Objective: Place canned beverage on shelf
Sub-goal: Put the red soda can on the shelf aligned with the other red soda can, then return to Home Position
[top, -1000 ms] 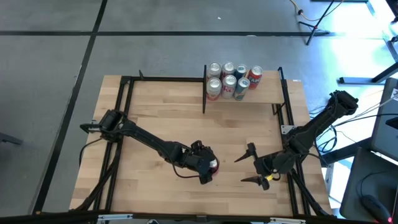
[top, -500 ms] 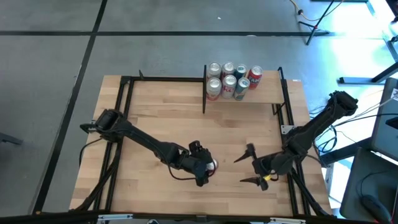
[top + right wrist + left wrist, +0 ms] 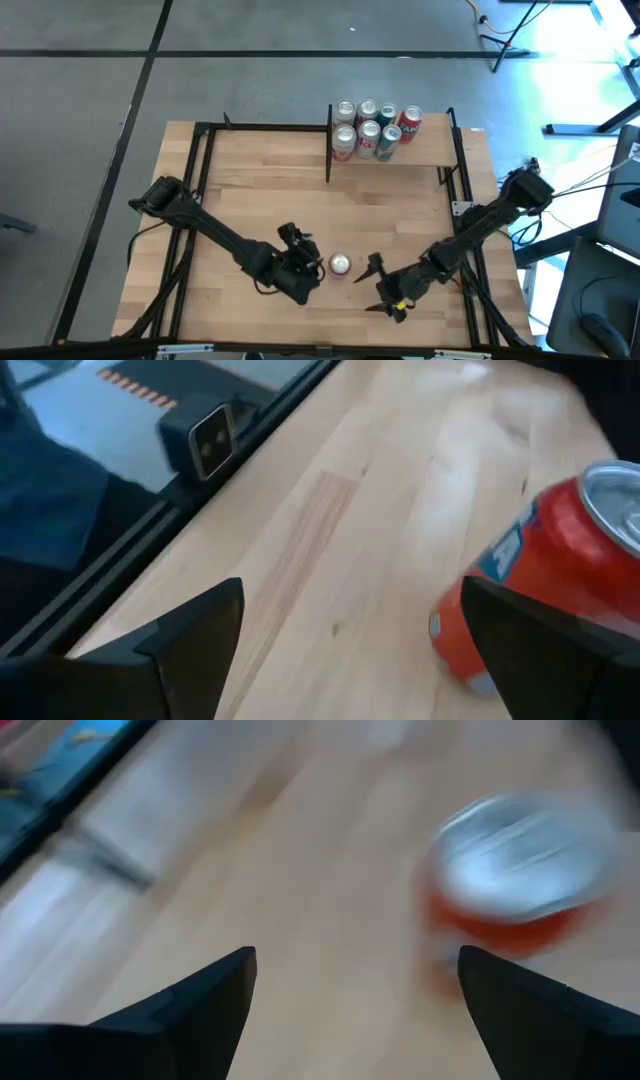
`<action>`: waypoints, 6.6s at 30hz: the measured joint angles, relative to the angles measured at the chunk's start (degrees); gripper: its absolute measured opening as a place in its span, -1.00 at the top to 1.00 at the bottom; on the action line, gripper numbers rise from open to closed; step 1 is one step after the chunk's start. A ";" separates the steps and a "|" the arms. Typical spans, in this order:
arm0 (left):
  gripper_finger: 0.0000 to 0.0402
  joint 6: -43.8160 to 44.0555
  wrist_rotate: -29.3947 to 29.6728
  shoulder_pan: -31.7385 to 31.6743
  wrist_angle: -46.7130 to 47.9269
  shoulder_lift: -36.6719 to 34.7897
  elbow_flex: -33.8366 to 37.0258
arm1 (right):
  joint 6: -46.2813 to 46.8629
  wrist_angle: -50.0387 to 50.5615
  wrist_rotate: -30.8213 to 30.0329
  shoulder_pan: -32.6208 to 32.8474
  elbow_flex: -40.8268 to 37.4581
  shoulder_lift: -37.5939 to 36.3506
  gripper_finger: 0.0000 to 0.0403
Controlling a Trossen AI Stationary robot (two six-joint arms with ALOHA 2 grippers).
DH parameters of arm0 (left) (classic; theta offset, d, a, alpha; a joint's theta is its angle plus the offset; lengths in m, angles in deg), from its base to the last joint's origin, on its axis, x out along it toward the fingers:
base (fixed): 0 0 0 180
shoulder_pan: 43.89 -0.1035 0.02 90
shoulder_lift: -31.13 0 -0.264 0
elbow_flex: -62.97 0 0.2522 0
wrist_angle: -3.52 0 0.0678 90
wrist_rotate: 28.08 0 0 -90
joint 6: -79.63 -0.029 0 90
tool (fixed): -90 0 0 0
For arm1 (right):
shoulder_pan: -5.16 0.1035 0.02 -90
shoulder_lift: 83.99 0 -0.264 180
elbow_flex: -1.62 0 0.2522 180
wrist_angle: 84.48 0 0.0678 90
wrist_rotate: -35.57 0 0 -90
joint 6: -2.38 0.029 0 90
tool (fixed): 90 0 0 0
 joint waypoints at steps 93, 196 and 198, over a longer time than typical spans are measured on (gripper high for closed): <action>-0.65 -4.38 -15.42 -0.02 -21.45 0.62 11.89 | 0.77 25.30 -21.95 -3.92 -0.11 -29.45 -0.29; -0.36 -13.24 -11.90 -0.57 -35.41 0.57 11.80 | -6.07 43.46 31.87 -64.62 14.33 -44.78 0.08; -0.22 -17.38 -12.49 -0.47 -37.52 0.26 11.80 | -5.46 43.06 27.63 -60.12 12.43 -44.77 0.35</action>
